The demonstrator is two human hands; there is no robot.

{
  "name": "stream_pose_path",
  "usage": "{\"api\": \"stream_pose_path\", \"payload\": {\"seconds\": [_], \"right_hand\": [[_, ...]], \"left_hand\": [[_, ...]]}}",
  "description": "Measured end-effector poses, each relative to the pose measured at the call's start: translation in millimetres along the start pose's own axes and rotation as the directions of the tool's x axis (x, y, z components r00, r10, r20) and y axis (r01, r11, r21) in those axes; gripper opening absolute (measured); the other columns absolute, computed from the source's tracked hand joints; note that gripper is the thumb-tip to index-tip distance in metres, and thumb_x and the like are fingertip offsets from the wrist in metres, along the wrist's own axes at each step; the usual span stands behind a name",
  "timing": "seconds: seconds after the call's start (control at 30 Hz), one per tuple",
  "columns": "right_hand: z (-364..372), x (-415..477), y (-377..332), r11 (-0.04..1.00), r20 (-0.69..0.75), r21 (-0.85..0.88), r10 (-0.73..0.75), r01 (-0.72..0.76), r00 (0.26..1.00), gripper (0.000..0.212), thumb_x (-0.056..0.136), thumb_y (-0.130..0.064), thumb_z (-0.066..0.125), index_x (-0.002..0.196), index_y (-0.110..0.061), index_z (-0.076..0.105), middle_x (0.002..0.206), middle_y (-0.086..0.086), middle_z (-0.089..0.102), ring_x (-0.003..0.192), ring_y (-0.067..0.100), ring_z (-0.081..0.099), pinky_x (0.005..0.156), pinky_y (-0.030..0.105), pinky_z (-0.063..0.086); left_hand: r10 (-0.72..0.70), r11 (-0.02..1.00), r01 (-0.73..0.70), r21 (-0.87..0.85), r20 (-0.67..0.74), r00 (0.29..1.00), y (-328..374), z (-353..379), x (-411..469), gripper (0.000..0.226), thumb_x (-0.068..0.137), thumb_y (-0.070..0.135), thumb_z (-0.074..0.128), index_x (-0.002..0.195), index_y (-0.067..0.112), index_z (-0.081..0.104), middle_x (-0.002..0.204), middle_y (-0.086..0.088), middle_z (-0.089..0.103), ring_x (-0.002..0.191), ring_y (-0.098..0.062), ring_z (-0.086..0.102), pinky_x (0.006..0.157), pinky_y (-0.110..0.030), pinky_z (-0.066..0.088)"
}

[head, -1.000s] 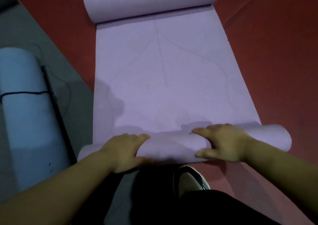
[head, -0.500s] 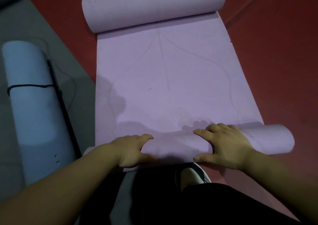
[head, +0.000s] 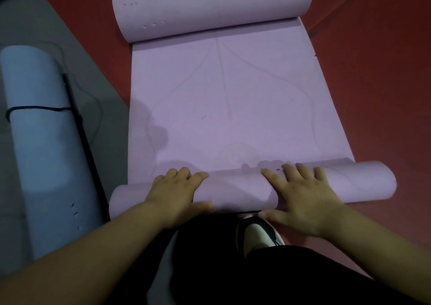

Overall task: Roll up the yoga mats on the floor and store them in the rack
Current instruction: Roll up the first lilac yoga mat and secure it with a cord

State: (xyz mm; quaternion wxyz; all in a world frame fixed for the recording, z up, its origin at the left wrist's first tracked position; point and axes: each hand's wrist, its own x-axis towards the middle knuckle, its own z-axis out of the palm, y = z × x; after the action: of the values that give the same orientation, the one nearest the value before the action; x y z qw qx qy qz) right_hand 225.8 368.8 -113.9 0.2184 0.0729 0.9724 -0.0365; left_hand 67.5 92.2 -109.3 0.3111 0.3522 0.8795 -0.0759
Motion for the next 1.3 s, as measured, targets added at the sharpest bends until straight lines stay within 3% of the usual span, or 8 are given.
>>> {"api": "stream_pose_path", "payload": {"seconds": [0.13,0.37,0.57,0.67,0.77,0.87,1.07,1.3], "right_hand": [[12.4,0.4,-2.1,0.998,-0.123,0.047,0.047,-0.041,0.991,0.085,0.082,-0.092,0.029,0.148,-0.040,0.044,0.134,0.009,0.059,0.123,0.037,0.052,0.105,0.060,0.034],[-24.0,36.8,12.8,0.995,0.156,0.099,0.004,-0.019,0.988,0.092,0.072,-0.098,0.020,0.151,-0.051,0.025,0.137,-0.007,0.051,0.129,0.024,0.047,0.106,0.045,0.033],[-33.3,48.2,14.3,0.991,0.198,0.131,0.003,-0.029,0.980,0.093,0.072,-0.098,0.021,0.152,-0.051,0.027,0.142,-0.006,0.050,0.132,0.023,0.045,0.108,0.045,0.033],[-27.9,37.9,8.0,0.995,0.064,0.091,0.040,-0.045,0.997,0.096,0.072,-0.095,0.013,0.154,-0.048,0.028,0.146,0.001,0.047,0.133,0.030,0.044,0.112,0.050,0.031],[-0.7,20.3,-1.5,1.000,-0.152,0.020,0.009,-0.006,0.988,0.090,0.082,-0.090,0.029,0.151,-0.034,0.045,0.139,0.016,0.055,0.126,0.043,0.049,0.109,0.061,0.033],[4.7,25.1,4.3,1.000,-0.167,0.020,0.006,-0.002,0.986,0.088,0.081,-0.089,0.035,0.148,-0.033,0.048,0.133,0.015,0.058,0.120,0.042,0.052,0.107,0.061,0.035],[-25.5,48.7,14.4,0.999,0.087,0.041,0.008,-0.012,0.996,0.102,0.068,-0.096,0.014,0.156,-0.046,0.022,0.145,-0.001,0.045,0.135,0.027,0.040,0.115,0.048,0.025],[-40.0,73.0,25.2,0.994,0.189,0.105,-0.033,0.014,0.981,0.092,0.073,-0.096,0.027,0.154,-0.051,0.022,0.146,-0.005,0.046,0.133,0.026,0.042,0.112,0.046,0.030]], "left_hand": [[0.006,0.999,-0.002,-0.048,0.088,0.996,-6.0,-10.0,7.6,0.094,0.069,0.092,0.018,0.152,0.047,0.019,0.134,0.002,0.043,0.126,-0.025,0.041,0.104,-0.046,0.035],[-0.143,0.990,0.138,-0.041,-0.228,0.963,27.3,27.2,-19.9,0.090,0.081,0.087,0.023,0.156,0.038,0.031,0.149,-0.012,0.045,0.139,-0.037,0.039,0.117,-0.066,0.013],[-0.198,0.980,0.191,-0.059,-0.159,0.967,21.6,13.4,-3.3,0.099,0.069,0.088,0.002,0.158,0.044,0.009,0.159,-0.002,0.025,0.147,-0.027,0.017,0.120,-0.060,0.003],[-0.188,0.981,0.181,-0.067,-0.130,0.973,15.3,5.9,4.6,0.096,0.069,0.089,0.005,0.154,0.046,0.010,0.155,0.000,0.030,0.144,-0.025,0.021,0.119,-0.060,0.009],[-0.176,0.984,0.171,-0.057,-0.087,0.981,10.5,-4.0,11.8,0.098,0.067,0.091,0.005,0.154,0.047,0.013,0.154,0.002,0.032,0.142,-0.025,0.025,0.118,-0.058,0.013],[-0.165,0.986,0.162,-0.038,-0.070,0.984,9.8,-6.2,14.1,0.093,0.074,0.092,0.012,0.155,0.046,0.014,0.154,0.001,0.033,0.142,-0.026,0.027,0.117,-0.058,0.014],[-0.203,0.977,0.199,-0.082,-0.038,0.979,10.8,-19.2,21.8,0.086,0.085,0.088,0.018,0.158,0.047,0.005,0.164,-0.005,0.019,0.151,-0.032,0.014,0.120,-0.063,0.003],[-0.191,0.981,0.188,-0.038,-0.190,0.963,17.5,5.0,15.6,0.098,0.074,0.090,0.009,0.159,0.043,0.006,0.162,-0.006,0.022,0.151,-0.034,0.012,0.118,-0.064,0.000]]}}
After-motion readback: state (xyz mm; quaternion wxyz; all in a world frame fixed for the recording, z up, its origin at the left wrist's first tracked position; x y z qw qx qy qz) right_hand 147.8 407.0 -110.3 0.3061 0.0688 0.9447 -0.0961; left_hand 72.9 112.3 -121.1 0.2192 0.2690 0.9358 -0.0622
